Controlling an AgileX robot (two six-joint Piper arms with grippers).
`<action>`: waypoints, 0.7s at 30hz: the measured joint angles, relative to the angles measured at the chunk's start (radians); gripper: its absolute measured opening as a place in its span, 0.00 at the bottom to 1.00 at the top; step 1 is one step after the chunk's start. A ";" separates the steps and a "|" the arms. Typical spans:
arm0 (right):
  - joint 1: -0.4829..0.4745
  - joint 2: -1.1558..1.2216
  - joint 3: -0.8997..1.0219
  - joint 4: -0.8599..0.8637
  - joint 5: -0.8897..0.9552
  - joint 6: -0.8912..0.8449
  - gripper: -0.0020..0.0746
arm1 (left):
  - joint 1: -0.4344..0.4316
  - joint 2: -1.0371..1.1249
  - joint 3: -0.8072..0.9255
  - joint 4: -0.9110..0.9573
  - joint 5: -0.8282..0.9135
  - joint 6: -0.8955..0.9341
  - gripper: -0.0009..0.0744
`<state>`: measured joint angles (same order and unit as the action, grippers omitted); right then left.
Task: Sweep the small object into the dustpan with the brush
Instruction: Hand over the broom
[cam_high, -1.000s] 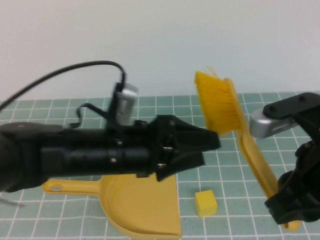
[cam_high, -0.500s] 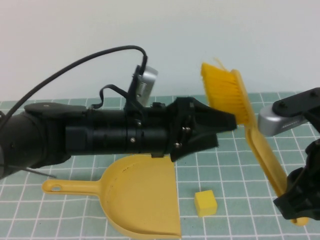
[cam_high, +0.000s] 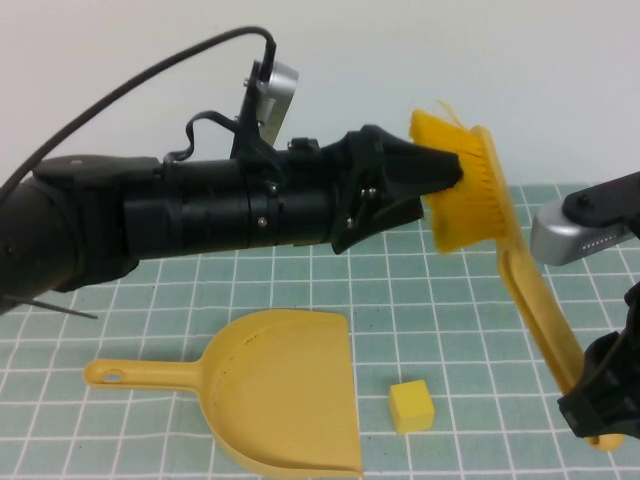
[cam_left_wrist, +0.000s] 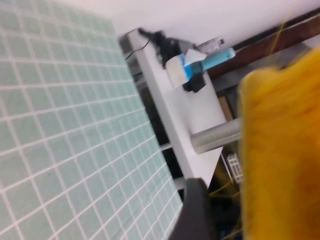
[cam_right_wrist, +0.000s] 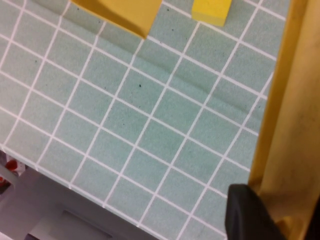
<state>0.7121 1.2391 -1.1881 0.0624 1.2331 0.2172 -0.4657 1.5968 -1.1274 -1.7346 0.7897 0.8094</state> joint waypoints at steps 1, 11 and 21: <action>0.000 0.000 0.000 0.000 0.000 0.000 0.26 | 0.000 0.000 -0.008 0.000 0.000 0.000 0.69; 0.000 0.000 0.000 0.002 0.000 -0.006 0.26 | 0.000 0.003 -0.014 0.000 0.023 -0.012 0.84; 0.000 0.000 0.004 0.002 0.000 -0.021 0.26 | 0.000 0.005 -0.014 0.000 0.053 -0.014 0.84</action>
<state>0.7121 1.2391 -1.1844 0.0649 1.2331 0.1965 -0.4657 1.6015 -1.1413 -1.7346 0.8422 0.7959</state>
